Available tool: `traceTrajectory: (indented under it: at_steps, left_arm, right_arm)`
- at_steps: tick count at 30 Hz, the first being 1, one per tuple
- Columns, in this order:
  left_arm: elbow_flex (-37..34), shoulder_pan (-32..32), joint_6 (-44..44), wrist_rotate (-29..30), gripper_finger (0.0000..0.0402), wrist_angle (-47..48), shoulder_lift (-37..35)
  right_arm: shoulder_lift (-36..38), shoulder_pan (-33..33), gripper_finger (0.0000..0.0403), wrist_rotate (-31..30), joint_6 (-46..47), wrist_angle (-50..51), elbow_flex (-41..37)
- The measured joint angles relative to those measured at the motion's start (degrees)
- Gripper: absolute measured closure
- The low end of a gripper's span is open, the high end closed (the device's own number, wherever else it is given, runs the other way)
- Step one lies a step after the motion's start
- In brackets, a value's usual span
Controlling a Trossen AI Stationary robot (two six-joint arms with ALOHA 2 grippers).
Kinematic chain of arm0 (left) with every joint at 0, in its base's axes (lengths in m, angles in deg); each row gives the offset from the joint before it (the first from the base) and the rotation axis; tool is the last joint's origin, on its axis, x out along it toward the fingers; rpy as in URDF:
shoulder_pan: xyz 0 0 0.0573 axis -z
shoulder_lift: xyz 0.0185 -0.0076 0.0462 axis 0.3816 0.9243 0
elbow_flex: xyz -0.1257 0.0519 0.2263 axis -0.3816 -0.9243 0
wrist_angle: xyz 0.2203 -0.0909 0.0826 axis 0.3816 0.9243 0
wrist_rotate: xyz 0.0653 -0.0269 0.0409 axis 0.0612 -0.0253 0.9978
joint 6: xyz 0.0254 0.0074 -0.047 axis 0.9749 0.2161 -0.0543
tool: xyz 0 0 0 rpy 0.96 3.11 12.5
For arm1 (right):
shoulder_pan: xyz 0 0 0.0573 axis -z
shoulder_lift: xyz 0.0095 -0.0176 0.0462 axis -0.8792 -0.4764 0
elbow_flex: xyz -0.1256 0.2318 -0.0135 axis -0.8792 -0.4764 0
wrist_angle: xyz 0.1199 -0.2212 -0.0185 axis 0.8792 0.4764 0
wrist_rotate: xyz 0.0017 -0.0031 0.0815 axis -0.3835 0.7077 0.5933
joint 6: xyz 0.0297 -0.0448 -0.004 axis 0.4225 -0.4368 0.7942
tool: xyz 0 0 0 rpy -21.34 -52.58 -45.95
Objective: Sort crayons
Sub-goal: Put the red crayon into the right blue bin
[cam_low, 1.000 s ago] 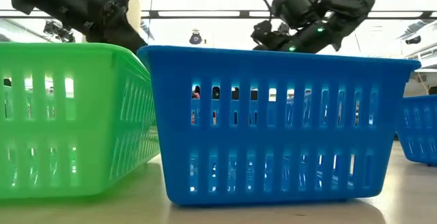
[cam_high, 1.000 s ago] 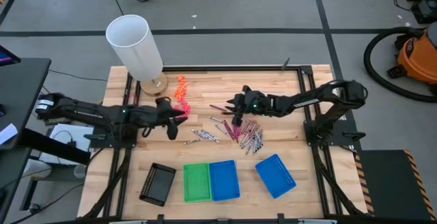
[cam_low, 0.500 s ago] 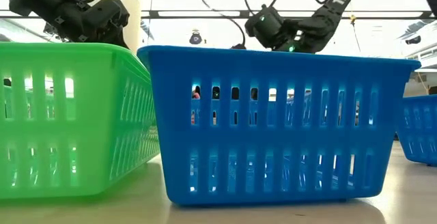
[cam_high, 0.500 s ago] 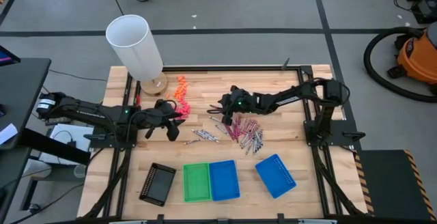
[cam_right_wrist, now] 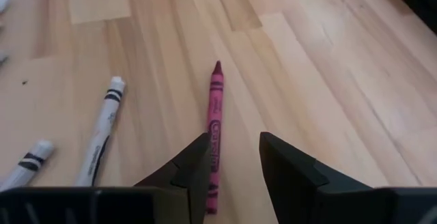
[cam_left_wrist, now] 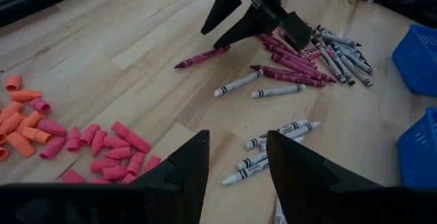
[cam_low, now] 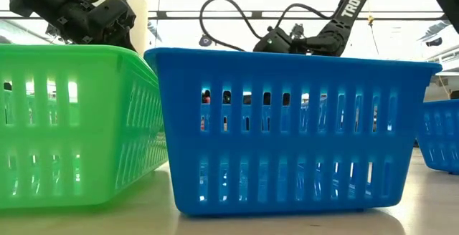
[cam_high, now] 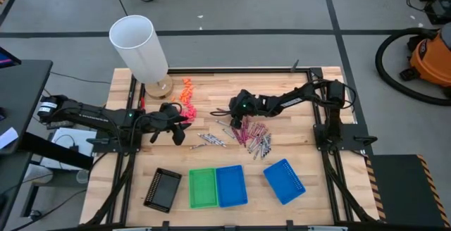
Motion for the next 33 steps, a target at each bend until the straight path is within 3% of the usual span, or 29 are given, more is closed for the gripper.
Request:
traceTrajectory:
  at_steps: [13,25,33]
  left_arm:
    - [0.0,0.0,-0.3,0.0,0.0246,0.0,0.0]
    - [0.0,0.0,-0.5,0.0,0.0246,0.0,0.0]
    - [0.0,0.0,-0.5,0.0,0.0246,1.6,0.0]
  right_arm:
    - [0.1,0.0,0.0272,1.5,1.5,6.1,0.1]
    - [0.3,0.0,0.0378,1.7,1.7,7.2,0.1]
    - [6.7,-1.6,0.0372,2.0,1.0,9.3,-0.1]
